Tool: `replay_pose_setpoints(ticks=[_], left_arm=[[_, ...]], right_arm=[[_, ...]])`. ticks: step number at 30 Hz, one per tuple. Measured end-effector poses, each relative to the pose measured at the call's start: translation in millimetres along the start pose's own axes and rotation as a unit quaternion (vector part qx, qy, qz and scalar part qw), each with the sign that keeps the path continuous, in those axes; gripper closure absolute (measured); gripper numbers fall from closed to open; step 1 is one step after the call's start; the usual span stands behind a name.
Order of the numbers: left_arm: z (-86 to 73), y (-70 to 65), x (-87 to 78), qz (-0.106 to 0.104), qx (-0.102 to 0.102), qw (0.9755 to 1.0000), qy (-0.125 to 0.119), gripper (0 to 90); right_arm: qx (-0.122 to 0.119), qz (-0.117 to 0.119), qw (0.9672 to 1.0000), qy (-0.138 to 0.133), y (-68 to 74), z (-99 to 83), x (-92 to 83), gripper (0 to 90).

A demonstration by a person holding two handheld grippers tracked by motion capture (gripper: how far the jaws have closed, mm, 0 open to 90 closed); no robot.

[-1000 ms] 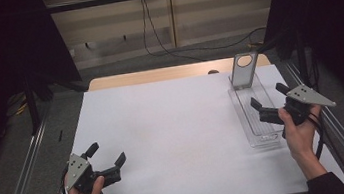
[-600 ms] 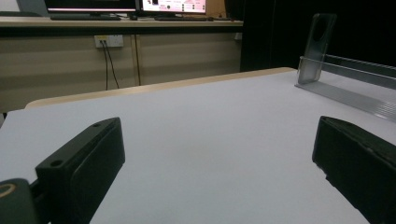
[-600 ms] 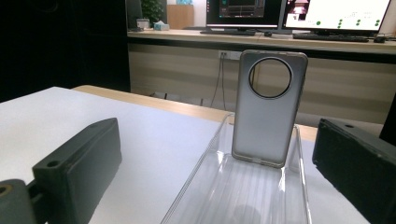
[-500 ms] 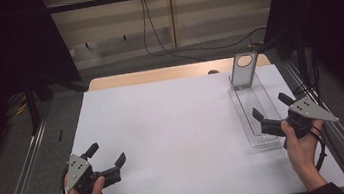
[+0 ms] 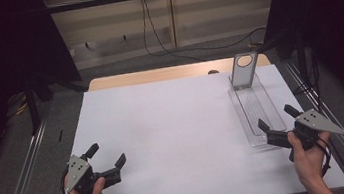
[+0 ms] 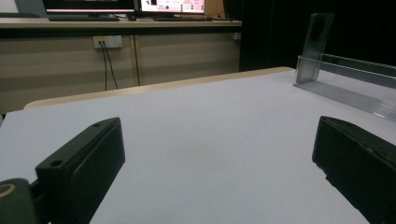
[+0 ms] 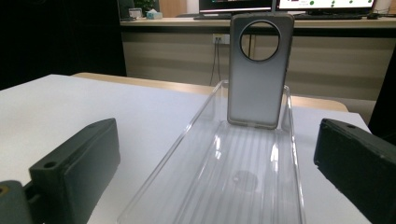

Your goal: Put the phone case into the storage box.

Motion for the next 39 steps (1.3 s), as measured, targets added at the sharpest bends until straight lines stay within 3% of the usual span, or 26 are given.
replay_pose_setpoints(ticks=[12, 21, 30, 32, 39], left_arm=[[-0.7, 0.8, -4.7, 0.006, -0.002, 1.0, -0.002, 2.3], [-2.7, 1.1, -7.9, 0.008, -0.004, 1.0, 0.001, 2.3], [-3.2, 0.7, -11.4, 0.012, 0.001, 0.9999, 0.004, 2.3], [-3.9, 0.9, -12.8, 0.01, -0.002, 0.9999, 0.004, 2.3], [-4.5, -0.6, -12.6, 0.007, -0.002, 1.0, 0.006, 2.4]], right_arm=[[0.002, -0.006, 0.9999, 0.008, -1.9, -16.0, -14.1, 0.0], [-0.003, -0.01, 0.9999, 0.0, 1.2, -18.7, -25.5, 0.0], [-0.004, -0.034, 0.9994, -0.005, -6.6, -25.7, -41.3, 0.0], [0.007, -0.043, 0.999, -0.008, -8.7, -27.9, -46.0, 0.0], [0.01, -0.048, 0.9988, 0.0, -9.6, -36.2, -49.1, 0.0]])
Point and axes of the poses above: each handheld gripper's, and its own axes: x roughly forward along the jaws, z roughly out of its top, y roughly to its left, the point moved 9 cm from there along x, roughly forward along the jaws, and after that the axes turned 2 degrees about y, right-handed, at the moved point
